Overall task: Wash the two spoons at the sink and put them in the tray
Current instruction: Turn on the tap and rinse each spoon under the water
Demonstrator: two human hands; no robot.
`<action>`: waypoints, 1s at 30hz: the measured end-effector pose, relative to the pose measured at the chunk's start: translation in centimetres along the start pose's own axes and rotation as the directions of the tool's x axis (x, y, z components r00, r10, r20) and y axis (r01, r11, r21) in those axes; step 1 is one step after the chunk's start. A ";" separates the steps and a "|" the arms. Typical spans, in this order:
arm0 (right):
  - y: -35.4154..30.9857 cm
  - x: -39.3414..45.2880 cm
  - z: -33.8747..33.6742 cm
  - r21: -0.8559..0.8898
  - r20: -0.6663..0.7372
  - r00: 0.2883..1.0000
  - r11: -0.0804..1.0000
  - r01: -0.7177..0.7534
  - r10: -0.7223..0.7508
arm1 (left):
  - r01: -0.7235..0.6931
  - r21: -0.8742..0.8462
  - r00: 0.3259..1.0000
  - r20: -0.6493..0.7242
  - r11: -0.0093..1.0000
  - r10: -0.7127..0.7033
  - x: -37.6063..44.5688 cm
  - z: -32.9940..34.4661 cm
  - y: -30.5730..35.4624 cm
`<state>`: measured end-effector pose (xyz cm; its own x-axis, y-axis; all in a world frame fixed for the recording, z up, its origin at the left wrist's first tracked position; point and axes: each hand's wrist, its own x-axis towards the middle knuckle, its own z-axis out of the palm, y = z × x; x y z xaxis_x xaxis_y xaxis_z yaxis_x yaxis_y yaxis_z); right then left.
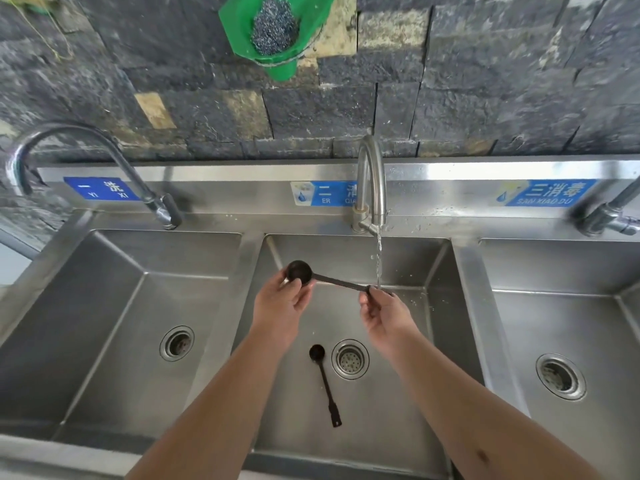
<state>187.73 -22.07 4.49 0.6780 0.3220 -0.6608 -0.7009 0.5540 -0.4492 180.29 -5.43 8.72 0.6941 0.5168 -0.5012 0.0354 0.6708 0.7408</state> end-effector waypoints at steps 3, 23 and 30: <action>-0.1 -0.3 0.3 -0.023 0.039 0.999 1.000 0.010 -0.009 | 0.007 -0.062 1.000 -0.008 0.998 -0.007 0.1 -1.0 -0.2; -8.8 -7.5 -8.9 -0.124 -0.059 0.959 0.955 0.268 -0.277 | 0.282 0.003 0.941 0.195 0.959 -0.277 -0.4 8.3 -7.7; -8.5 -8.9 -9.9 -0.237 0.038 0.931 0.902 0.360 -0.362 | 0.347 0.216 0.914 0.141 0.913 -0.380 -0.2 9.1 -7.3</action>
<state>185.46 -37.25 8.26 0.8935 0.1283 -0.4304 -0.4408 0.4338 -0.7858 186.44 -15.31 7.51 0.7220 0.1424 -0.6770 0.4284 0.6764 0.5992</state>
